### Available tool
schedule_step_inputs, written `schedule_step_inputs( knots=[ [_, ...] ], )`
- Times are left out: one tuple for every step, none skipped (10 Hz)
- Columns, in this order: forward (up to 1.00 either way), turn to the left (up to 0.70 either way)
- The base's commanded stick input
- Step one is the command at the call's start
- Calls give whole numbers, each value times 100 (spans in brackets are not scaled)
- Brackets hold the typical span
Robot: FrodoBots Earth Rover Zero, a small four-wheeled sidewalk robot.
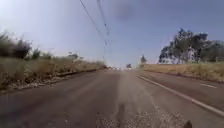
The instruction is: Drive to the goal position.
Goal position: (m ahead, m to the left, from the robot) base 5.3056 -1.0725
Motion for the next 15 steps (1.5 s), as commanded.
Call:
schedule_step_inputs(
  knots=[
    [100, 0],
    [100, 0],
    [100, 0],
    [100, 0],
    [100, 0],
    [100, 0],
    [100, 0],
    [100, 0],
    [100, 0],
    [100, 0],
    [100, 0],
    [100, 0],
    [100, 0],
    [100, 0],
    [100, 0]
  ],
)
